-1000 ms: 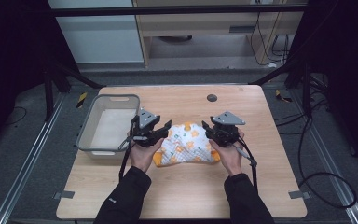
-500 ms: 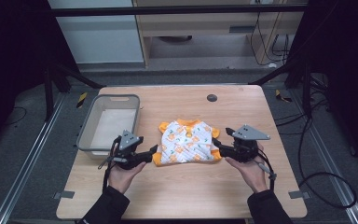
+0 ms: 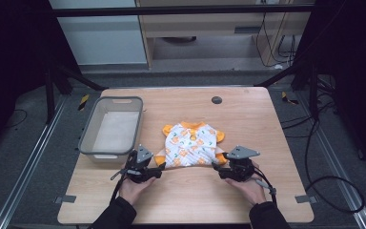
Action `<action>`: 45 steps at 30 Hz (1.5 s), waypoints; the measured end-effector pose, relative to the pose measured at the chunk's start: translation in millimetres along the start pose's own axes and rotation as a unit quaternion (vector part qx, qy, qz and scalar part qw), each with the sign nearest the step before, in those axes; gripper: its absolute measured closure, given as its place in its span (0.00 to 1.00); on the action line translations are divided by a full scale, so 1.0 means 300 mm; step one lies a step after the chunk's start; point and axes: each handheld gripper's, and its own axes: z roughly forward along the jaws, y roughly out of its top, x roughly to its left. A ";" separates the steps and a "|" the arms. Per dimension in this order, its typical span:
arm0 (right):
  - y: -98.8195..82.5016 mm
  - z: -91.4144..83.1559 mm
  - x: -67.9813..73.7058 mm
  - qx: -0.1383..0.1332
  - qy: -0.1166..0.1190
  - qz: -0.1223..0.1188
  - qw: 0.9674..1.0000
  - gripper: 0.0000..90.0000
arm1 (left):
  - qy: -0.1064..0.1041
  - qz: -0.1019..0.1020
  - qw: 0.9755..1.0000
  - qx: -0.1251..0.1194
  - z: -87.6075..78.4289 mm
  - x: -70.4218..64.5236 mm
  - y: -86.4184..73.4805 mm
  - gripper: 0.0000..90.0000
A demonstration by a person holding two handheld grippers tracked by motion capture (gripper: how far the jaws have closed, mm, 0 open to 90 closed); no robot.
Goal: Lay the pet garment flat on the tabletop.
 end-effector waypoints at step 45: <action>0.127 -0.155 0.026 0.003 0.095 0.069 0.993 0.92 | -0.108 -0.035 0.993 -0.032 -0.197 -0.022 0.094 0.94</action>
